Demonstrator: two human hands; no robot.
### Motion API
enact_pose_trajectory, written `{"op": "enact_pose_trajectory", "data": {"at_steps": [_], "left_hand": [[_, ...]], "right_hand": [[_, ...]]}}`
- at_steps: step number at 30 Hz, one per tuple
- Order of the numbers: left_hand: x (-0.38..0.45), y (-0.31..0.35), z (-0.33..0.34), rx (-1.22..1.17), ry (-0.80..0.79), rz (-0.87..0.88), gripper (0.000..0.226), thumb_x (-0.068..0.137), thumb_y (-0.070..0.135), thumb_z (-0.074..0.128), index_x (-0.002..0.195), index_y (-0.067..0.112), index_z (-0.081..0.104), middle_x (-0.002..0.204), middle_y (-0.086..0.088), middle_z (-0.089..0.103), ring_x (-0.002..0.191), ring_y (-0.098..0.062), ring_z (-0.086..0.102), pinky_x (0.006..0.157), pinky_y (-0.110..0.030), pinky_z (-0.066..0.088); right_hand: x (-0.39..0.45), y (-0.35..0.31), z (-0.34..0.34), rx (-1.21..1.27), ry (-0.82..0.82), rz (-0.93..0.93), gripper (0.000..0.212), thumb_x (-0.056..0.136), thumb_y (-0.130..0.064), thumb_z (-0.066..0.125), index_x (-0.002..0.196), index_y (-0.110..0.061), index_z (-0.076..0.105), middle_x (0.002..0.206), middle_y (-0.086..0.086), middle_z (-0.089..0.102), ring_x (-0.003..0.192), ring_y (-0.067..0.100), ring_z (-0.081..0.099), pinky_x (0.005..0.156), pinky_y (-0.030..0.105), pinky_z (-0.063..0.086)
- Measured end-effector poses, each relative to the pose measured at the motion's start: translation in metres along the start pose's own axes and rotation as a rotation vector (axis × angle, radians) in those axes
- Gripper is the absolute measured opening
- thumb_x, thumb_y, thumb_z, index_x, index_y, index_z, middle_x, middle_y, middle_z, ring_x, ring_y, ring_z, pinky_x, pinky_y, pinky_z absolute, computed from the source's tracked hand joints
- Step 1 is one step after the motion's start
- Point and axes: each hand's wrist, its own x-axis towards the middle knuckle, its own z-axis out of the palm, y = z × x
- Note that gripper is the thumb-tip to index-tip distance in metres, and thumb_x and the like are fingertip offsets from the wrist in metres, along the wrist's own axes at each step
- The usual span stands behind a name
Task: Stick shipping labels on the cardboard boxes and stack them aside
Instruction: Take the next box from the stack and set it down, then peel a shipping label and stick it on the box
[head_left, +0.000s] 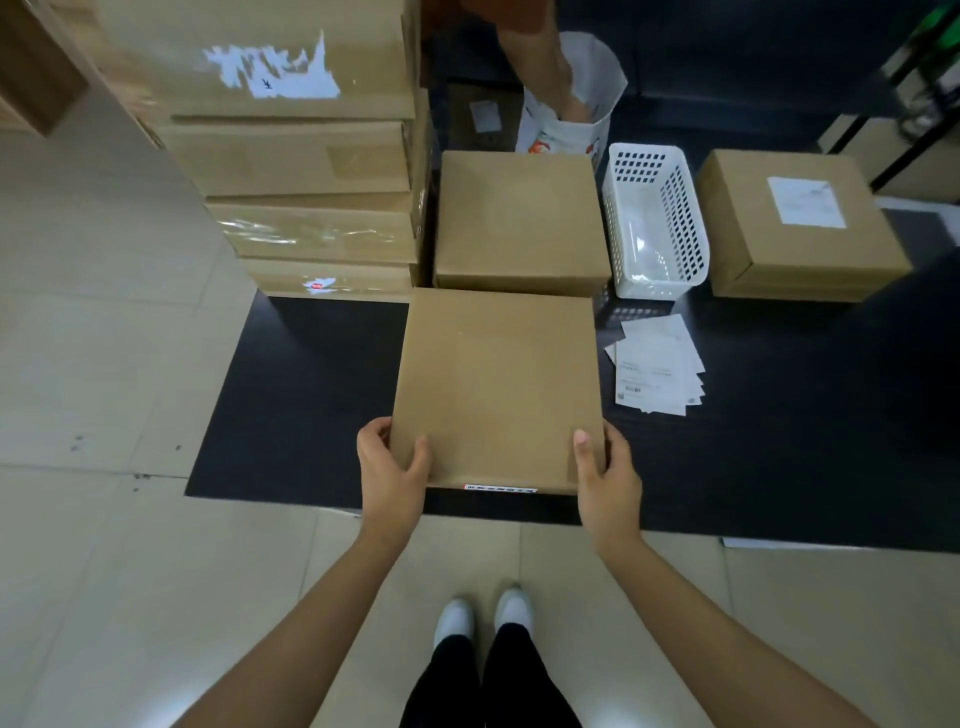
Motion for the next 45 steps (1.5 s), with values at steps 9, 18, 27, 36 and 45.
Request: {"op": "enact_pose_trajectory", "data": {"at_steps": [9,18,27,36,45], "left_hand": [[0.0,-0.002,-0.01,0.076,-0.066,-0.002,0.037,0.091,0.018,0.061,0.12,0.012,0.039,0.116,-0.001,0.039,0.1,-0.013,0.045,0.084,-0.023,0.038],[-0.008,0.042,0.006,0.402,0.032,0.156,0.051,0.082,0.014,0.067,0.127,0.007,0.046,0.13,-0.012,0.041,0.116,-0.031,0.043,0.1,-0.043,0.034],[-0.035,0.109,0.114,0.387,-0.236,0.509,0.043,0.083,0.004,0.06,0.124,0.008,0.049,0.126,-0.008,0.045,0.117,-0.022,0.045,0.099,-0.024,0.031],[-0.073,0.125,0.245,0.5,-0.276,0.396,0.04,0.086,0.005,0.06,0.124,0.007,0.049,0.128,-0.008,0.045,0.118,-0.019,0.045,0.093,-0.017,0.031],[-0.043,0.11,0.291,0.681,-0.322,0.187,0.049,0.089,0.009,0.056,0.135,0.007,0.041,0.137,-0.01,0.037,0.123,-0.024,0.038,0.099,-0.023,0.031]], "right_hand": [[0.002,0.003,0.0,-0.101,-0.082,0.031,0.052,0.095,-0.042,0.052,0.138,-0.014,0.042,0.122,0.006,0.061,0.1,0.015,0.053,0.085,0.025,0.04],[0.005,-0.016,-0.047,-0.193,-0.06,0.067,0.051,0.098,-0.043,0.044,0.13,-0.004,0.051,0.13,0.012,0.058,0.119,0.025,0.054,0.101,0.034,0.04],[0.044,-0.012,-0.124,-0.186,-0.058,0.048,0.031,0.1,-0.034,0.046,0.109,-0.008,0.06,0.102,0.0,0.058,0.095,0.015,0.055,0.081,0.024,0.037],[0.113,0.027,-0.192,-0.169,-0.252,0.106,0.033,0.099,-0.021,0.049,0.118,0.004,0.06,0.114,0.017,0.063,0.106,0.025,0.059,0.087,0.026,0.044],[0.166,0.033,-0.183,-0.141,-0.342,0.187,0.035,0.097,-0.013,0.048,0.132,-0.008,0.054,0.129,0.007,0.058,0.113,0.015,0.055,0.087,0.018,0.038]]}}
